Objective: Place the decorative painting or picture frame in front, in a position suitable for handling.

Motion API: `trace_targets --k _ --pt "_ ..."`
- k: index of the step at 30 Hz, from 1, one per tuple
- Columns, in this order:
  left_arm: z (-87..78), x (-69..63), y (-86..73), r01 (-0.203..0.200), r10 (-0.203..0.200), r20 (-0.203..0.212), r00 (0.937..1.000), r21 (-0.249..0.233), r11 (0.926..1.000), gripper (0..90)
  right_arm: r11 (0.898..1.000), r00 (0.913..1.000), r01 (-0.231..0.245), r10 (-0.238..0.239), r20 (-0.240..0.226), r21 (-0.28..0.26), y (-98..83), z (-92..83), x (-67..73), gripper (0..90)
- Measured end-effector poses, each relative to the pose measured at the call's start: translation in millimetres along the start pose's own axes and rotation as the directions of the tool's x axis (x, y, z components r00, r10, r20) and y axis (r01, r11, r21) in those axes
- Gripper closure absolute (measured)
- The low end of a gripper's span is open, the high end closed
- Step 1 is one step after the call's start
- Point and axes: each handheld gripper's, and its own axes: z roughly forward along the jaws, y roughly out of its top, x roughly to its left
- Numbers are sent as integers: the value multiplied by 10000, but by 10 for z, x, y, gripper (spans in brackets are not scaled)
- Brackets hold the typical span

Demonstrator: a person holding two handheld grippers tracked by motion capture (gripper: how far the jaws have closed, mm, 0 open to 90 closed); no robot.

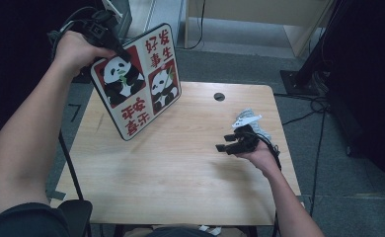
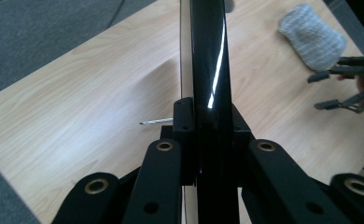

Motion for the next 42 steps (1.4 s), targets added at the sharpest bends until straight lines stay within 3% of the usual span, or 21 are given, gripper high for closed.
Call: trace_targets --k 1,9,13,18,24,26,29,33,42 --pt "-4 -91 26 -118 118 60 9999 15 9999 809 10000 10000 -60 60 20 1 -4 -8 -4 376" --pt "-1 -398 72 -747 750 257 9968 -139 9971 809 9997 9997 -218 219 148 -57 -13 -33 -39 376" --pt "48 -533 61 -834 840 225 9962 -250 9962 808 9997 9996 -221 222 169 -65 -15 -35 -40 375" --pt "111 -591 54 -789 793 197 9967 -202 9967 808 9997 9995 -232 233 198 -59 -15 -35 -44 375" --pt "216 -729 12 -1053 1056 155 9943 -156 9943 808 9995 9994 -285 287 188 -98 -14 -41 -52 372" --pt "247 -809 -9 -1350 1352 118 9908 -140 9907 808 9995 9994 -287 289 185 -92 -14 -42 -55 372" --pt "290 -898 -14 -1379 1380 259 9901 -43 9904 807 9997 9995 -254 255 200 -68 -17 -34 -57 372" --pt "352 -955 -18 -1414 1408 526 9886 83 9899 806 9997 9995 -233 234 197 -45 -16 -29 -57 369" --pt "470 -1012 -47 -1437 1433 638 9876 21 9896 803 9997 9995 -224 225 222 -52 -20 -38 -60 367"
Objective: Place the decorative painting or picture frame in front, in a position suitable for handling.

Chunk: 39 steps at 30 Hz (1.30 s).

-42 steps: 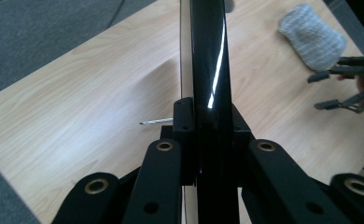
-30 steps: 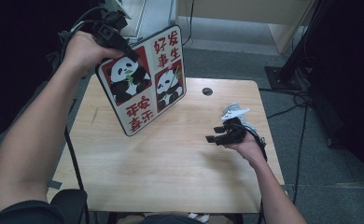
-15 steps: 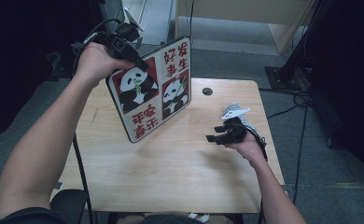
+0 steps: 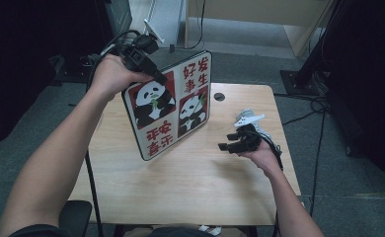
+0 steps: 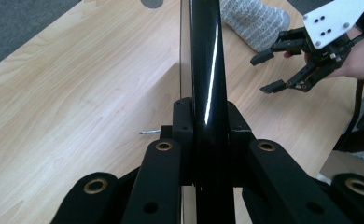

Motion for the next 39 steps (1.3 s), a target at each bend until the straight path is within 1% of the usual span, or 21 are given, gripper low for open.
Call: trace_targets --k 3,5,11,14,16,19,22,24,26,29,31,32,34,39 --pt "40 9 -18 28 -29 97 9999 52 10000 803 10000 10000 -11 11 46 10 -3 0 -3 365" --pt "42 5 -33 45 -44 137 9999 -56 10000 802 10000 10000 -43 43 43 23 -4 2 -8 365" --pt "54 -17 -64 42 -37 269 9996 -184 9998 798 10000 10000 -23 23 68 50 -4 12 -6 363" --pt "68 -14 -102 268 -255 436 9987 -296 9992 794 10000 10000 -16 16 65 50 -6 10 -7 362" --pt "85 -17 -128 342 -321 511 9982 -410 9986 793 10000 10000 -38 38 77 53 -8 6 -10 362" --pt "114 -26 -151 339 -315 579 9978 -406 9986 792 9999 9999 -107 107 90 62 -16 4 -19 361" --pt "133 -52 -167 224 -197 639 9978 -423 9989 789 9999 9999 -115 115 104 16 -18 4 -36 361" --pt "136 -50 -171 308 -278 682 9973 -446 9985 787 9999 9998 -132 132 123 16 -18 5 -42 361" --pt "136 -57 -180 353 -320 655 9973 -494 9982 787 9999 9998 -144 144 113 16 -15 3 -42 361" --pt "136 -85 -200 301 -260 673 9974 -600 9977 783 9999 9999 -131 131 113 -19 -13 -2 -33 361" --pt "138 -89 -209 355 -311 679 9972 -646 9973 781 10000 9999 -90 90 128 -23 -17 -7 -35 361" --pt "139 -82 -215 381 -340 595 9976 -691 9969 783 9999 9998 -145 146 120 -21 -23 -9 -40 361" --pt "139 -70 -219 399 -356 625 9974 -699 9968 781 9998 9997 -193 193 123 -2 -28 -10 -43 361" --pt "138 -14 -255 659 -611 592 9964 -817 9945 777 9997 9997 -212 213 146 -78 -15 -18 -56 360"
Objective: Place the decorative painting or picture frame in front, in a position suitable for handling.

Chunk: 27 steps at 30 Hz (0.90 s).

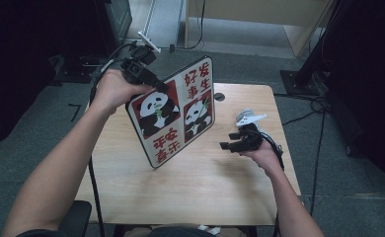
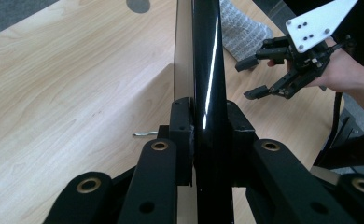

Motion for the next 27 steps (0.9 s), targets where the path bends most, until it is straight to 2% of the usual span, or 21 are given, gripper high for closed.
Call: trace_targets --k 5,14,19,24,27 --pt "-7 56 -48 203 -205 -200 9996 -109 9997 711 9999 10000 72 -72 -20 85 1 16 4 359" --pt "-11 102 -66 317 -316 80 9995 -235 9992 691 10000 10000 60 -60 -24 63 2 13 3 359" --pt "-11 107 -71 263 -260 138 9996 -192 9995 648 10000 10000 49 -49 0 38 1 8 2 359" --pt "-16 117 -89 340 -339 27 9994 -287 9990 577 10000 10000 8 -8 20 2 2 0 2 358" --pt "-35 126 -119 465 -461 100 9989 -527 9975 549 10000 10000 -14 14 -8 -35 2 -5 -1 358"
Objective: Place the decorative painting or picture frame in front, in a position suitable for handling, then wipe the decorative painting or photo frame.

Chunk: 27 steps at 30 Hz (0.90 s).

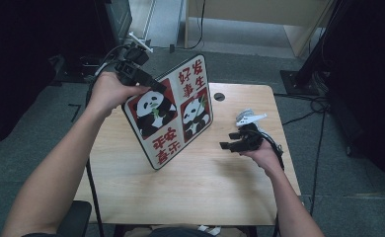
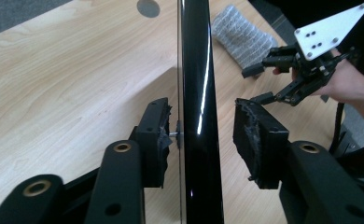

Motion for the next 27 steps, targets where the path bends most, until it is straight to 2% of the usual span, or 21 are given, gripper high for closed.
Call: trace_targets --k 4,8,13,17,23,27 --pt "-5 17 -38 13 -13 35 10000 -98 10000 507 10000 10000 -5 5 -2 -43 -1 -6 -5 358" --pt "-31 37 -95 18 -10 187 9998 -427 9991 444 9999 10000 -29 28 -33 -112 3 -12 -5 358" --pt "-81 26 -175 -232 239 83 9997 -725 9971 394 9998 10000 -91 91 1 -186 6 -29 -11 358" --pt "-117 31 -246 -358 362 24 9993 -938 9949 377 9997 9999 -136 136 25 -218 7 -43 -20 358" --pt "-173 69 -368 -199 210 72 9998 -1249 9920 364 9991 9997 -232 236 114 -367 12 -81 -47 358" --pt "-200 65 -441 -271 283 66 9996 -1362 9903 361 9989 9997 -192 200 170 -419 15 -104 -64 358"
